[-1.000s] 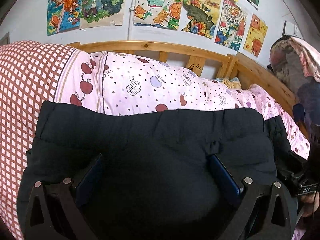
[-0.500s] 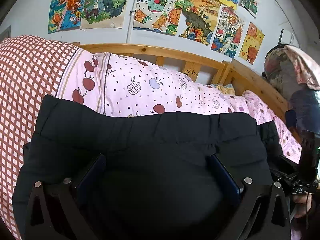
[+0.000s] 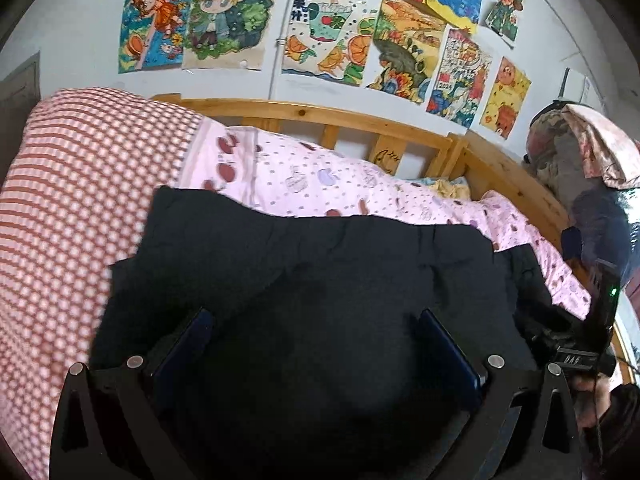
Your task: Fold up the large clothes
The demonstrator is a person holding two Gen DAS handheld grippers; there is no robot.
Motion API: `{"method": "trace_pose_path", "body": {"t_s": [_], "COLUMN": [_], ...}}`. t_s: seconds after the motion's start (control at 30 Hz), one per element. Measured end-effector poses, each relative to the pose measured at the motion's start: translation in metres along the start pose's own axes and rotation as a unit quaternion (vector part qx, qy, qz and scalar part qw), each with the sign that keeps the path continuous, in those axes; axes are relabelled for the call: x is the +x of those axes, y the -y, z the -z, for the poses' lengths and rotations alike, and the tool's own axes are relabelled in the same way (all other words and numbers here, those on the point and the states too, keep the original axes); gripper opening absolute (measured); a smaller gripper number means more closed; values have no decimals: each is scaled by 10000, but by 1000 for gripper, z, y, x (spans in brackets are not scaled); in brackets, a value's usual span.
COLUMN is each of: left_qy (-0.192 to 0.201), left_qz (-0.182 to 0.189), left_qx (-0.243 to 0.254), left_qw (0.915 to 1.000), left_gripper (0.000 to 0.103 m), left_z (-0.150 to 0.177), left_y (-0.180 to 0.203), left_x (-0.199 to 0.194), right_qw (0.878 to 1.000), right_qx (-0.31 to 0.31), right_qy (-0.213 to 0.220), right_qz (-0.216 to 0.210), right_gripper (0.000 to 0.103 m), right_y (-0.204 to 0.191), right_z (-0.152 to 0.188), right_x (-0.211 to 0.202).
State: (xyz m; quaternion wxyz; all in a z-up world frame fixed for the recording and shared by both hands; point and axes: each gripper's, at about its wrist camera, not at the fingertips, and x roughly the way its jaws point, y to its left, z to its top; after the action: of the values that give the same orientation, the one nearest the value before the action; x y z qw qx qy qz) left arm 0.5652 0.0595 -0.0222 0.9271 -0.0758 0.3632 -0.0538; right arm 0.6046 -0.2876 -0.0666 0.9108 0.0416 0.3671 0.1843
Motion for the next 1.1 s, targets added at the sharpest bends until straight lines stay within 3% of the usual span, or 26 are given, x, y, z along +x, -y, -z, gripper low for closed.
{"method": "trace_pose_path", "body": {"t_s": [0.33, 0.47, 0.53, 0.67, 0.73, 0.9, 1.1], "left_qy": [-13, -238, -295, -550, -679, -995, -1258], "left_qz": [-532, -666, -486, 255, 408, 556, 929], "left_qx": [-590, -803, -870, -843, -855, -963, -982], "left_qw": [9968, 9943, 9946, 9946, 9932, 9888, 9828], "left_gripper": [103, 103, 103, 103, 103, 103, 103], "left_z": [3, 15, 19, 26, 30, 37, 44], "left_y": [-58, -89, -97, -104, -104, -107, -112], "left_x": [-42, -46, -46, -35, -26, -5, 19], "right_qw": [9990, 9976, 9966, 9946, 9939, 9922, 9889], "right_qx": [61, 32, 10, 236, 450, 821, 890], "right_qy": [40, 7, -12, -123, -209, -781, -1168], "right_qz": [444, 696, 828, 1005, 989, 518, -238], "right_gripper": [102, 102, 102, 102, 102, 102, 102], "right_y": [11, 30, 40, 72, 89, 124, 127], "right_z": [-8, -10, -10, -3, 3, 23, 33], "right_x": [-52, -67, -73, -81, -80, -56, -23]}}
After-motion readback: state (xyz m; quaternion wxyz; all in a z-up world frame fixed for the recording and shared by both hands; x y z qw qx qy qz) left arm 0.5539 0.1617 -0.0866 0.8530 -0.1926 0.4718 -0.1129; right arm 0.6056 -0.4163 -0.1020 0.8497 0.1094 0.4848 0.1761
